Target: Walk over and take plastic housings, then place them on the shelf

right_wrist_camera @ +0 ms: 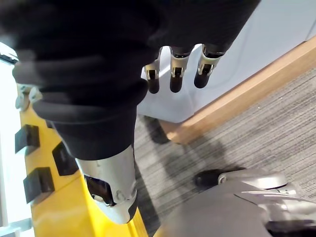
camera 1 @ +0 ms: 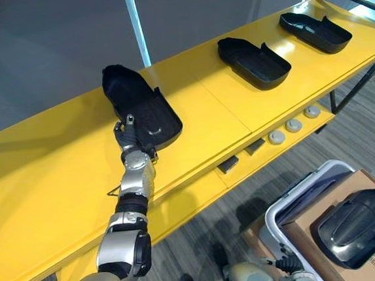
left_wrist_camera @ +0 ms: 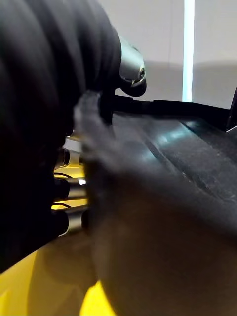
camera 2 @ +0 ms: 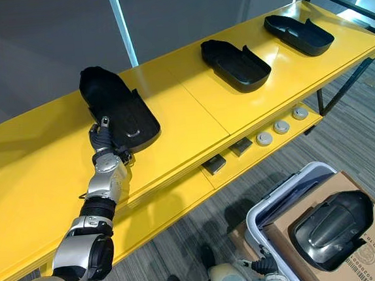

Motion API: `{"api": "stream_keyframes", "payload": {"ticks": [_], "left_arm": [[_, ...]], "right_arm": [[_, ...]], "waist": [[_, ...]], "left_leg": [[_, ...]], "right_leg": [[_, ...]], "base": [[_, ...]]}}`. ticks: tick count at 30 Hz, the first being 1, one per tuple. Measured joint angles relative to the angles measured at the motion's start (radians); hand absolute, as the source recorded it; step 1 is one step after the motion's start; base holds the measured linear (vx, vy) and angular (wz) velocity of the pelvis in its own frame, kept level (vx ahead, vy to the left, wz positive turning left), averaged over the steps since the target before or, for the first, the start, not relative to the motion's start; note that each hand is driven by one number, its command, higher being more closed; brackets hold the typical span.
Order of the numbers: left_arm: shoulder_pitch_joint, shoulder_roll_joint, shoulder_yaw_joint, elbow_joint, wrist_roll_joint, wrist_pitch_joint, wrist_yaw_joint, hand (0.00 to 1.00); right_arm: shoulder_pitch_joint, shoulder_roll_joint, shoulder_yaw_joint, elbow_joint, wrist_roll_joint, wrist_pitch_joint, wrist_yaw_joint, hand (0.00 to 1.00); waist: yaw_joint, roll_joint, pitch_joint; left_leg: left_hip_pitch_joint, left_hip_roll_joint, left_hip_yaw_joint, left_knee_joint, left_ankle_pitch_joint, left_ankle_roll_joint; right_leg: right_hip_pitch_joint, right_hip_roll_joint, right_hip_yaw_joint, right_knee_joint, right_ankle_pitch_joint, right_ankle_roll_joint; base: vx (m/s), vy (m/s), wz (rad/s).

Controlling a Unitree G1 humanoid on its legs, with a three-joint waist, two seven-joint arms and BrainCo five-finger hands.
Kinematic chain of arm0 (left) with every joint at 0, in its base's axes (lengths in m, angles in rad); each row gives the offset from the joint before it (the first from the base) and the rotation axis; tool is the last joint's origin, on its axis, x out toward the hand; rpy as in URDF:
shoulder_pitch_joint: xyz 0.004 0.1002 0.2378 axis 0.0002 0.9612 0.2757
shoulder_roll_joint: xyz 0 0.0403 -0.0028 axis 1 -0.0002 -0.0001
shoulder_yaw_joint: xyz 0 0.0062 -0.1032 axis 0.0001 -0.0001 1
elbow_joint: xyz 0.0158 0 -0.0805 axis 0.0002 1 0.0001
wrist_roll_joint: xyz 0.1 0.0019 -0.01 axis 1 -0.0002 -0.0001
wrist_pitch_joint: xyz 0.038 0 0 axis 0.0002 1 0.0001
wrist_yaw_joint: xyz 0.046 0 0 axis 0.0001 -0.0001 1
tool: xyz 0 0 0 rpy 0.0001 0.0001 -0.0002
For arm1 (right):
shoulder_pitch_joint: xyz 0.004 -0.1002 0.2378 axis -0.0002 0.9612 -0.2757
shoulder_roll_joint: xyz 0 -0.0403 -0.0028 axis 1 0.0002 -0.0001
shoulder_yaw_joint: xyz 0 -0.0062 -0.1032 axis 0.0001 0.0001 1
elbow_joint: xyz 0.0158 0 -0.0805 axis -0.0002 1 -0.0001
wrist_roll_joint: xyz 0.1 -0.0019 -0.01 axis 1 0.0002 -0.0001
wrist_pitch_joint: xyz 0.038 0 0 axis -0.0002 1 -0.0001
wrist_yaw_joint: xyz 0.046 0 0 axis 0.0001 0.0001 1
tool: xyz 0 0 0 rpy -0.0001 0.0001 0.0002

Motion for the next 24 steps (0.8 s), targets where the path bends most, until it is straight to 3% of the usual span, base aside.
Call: {"api": "stream_keyframes", "payload": {"ticks": [16,24], "left_arm": [[0.21,-0.016,-0.087,-0.232,-0.006,-0.002,-0.031,0.0],[0.287,-0.032,-0.094,-0.342,0.145,0.006,-0.029,0.0]], "right_arm": [[0.001,-0.004,-0.002,-0.001,0.0,0.012,0.002,0.0],[0.011,-0.001,-0.004,-0.001,0.0,0.012,0.001,0.0]], "waist": [[0.008,0.007,0.001],[0.03,0.012,-0.003]], "left_leg": [[0.019,-0.001,-0.027,0.001,0.0,0.0],[0.019,0.0,-0.038,0.001,0.001,0.0]], "right_leg": [[0.026,-0.002,-0.018,0.0,-0.003,0.003],[0.031,-0.004,-0.033,0.001,-0.003,0.003]], "base": [[-0.01,0.006,0.02],[-0.01,0.005,0.04]]}}
